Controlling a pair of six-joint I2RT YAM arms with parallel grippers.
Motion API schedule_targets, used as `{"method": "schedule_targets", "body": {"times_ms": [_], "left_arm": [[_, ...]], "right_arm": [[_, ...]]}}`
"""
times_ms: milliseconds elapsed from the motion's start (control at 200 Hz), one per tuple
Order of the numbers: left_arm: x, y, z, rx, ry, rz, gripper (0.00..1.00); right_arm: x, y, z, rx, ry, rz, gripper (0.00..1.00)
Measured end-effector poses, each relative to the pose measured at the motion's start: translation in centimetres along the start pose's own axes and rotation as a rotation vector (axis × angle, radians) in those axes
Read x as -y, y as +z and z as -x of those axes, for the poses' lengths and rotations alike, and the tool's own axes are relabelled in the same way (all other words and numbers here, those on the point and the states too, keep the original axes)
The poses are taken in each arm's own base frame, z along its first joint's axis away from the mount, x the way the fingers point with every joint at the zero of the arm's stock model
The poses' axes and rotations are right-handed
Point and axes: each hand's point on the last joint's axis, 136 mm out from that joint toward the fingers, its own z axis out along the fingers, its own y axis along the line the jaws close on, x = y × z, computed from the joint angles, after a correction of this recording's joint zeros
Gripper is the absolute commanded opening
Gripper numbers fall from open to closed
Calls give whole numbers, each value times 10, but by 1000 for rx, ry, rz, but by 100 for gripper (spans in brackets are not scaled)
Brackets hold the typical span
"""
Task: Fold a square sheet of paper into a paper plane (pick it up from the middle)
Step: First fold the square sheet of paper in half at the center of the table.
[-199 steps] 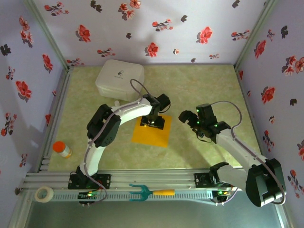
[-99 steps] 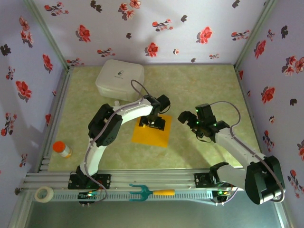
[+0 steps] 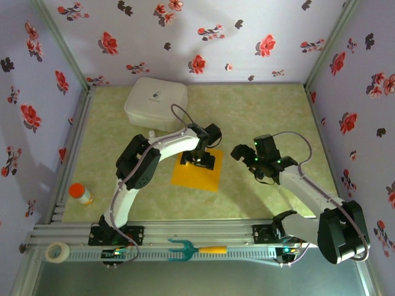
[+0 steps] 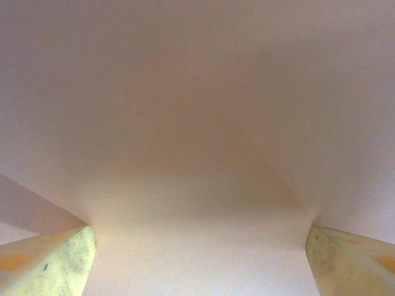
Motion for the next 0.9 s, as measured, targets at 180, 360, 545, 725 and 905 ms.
{"method": "schedule_targets", "body": {"times_ms": [180, 360, 545, 725, 905], "left_arm": [[0, 1, 0, -1, 0, -3, 88], [1, 2, -1, 2, -1, -10, 87], [0, 2, -1, 6, -5, -12, 86], [0, 2, -1, 8, -5, -10, 85], [0, 1, -1, 11, -8, -8, 79]], "right_arm": [[2, 2, -1, -7, 2, -8, 99], [2, 4, -2, -14, 3, -11, 99], [2, 4, -2, -13, 3, -11, 99], [2, 4, -1, -11, 2, -8, 99], [2, 5, -1, -12, 3, -9, 99]]}}
